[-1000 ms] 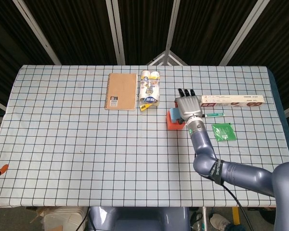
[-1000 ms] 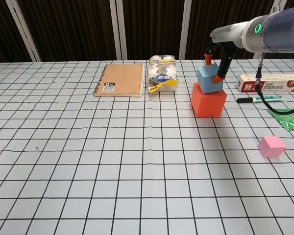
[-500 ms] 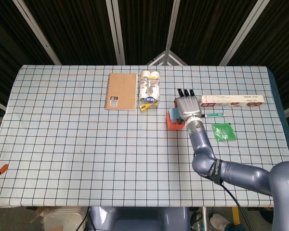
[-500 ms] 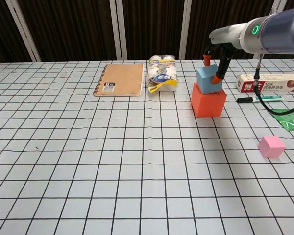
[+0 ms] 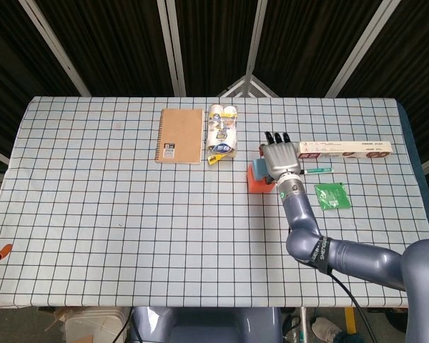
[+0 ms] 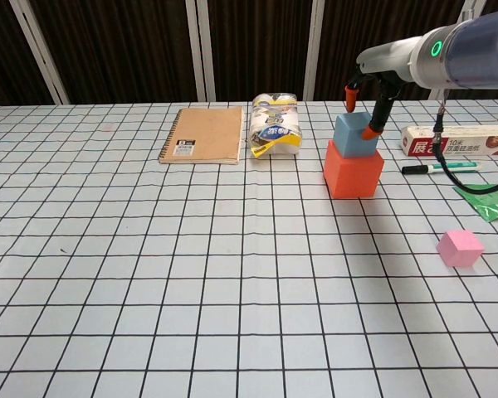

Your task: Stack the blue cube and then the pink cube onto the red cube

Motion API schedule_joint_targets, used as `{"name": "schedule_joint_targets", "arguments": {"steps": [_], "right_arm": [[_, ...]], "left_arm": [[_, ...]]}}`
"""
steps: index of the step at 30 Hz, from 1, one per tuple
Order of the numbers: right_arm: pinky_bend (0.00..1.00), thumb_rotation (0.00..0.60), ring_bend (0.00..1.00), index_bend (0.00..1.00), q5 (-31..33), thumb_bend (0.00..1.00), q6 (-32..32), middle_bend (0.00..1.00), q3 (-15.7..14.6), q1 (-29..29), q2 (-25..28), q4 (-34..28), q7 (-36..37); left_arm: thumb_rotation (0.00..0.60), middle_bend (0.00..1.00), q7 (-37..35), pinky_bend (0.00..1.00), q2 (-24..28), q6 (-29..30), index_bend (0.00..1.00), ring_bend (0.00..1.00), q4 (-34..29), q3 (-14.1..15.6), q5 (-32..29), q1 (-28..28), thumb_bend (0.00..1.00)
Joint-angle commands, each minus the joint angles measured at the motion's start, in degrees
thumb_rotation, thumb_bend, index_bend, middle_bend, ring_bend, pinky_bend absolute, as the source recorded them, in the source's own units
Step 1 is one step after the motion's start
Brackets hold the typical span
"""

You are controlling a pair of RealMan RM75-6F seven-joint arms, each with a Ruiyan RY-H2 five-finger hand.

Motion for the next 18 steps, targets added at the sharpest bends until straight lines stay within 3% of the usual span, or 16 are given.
{"name": "schedule_joint_targets", "arguments": {"steps": [1,12,18], "right_arm": [[0.00,0.600,0.00,0.32,0.04,0.29,0.05,0.00,-0.14,0.04,0.08,-0.11,-0.10],[0.00,0.600,0.00,0.06,0.06,0.29,1.76,0.00,-1.63,-0.91,3.80,-5.53,-0.69],[0.00,0.600,0.00,0.05,-2.91,0.29,4.66,0.00,-2.59,-4.47,9.76,-12.18,2.02]], "left_arm": [[0.600,0.00,0.01,0.00,-0.01,0.05,0.08,0.00,-0.02,0.00,0.00,0.01,0.13],[0.600,0.00,-0.28,0.00,0.15,-0.40,0.08,0.00,0.05,0.05,-0.06,-0.14,0.13],[0.600,0.00,-0.82,0.00,0.37,-0.49,0.08,0.00,0.04,0.26,0.38,-0.11,0.13]]}}
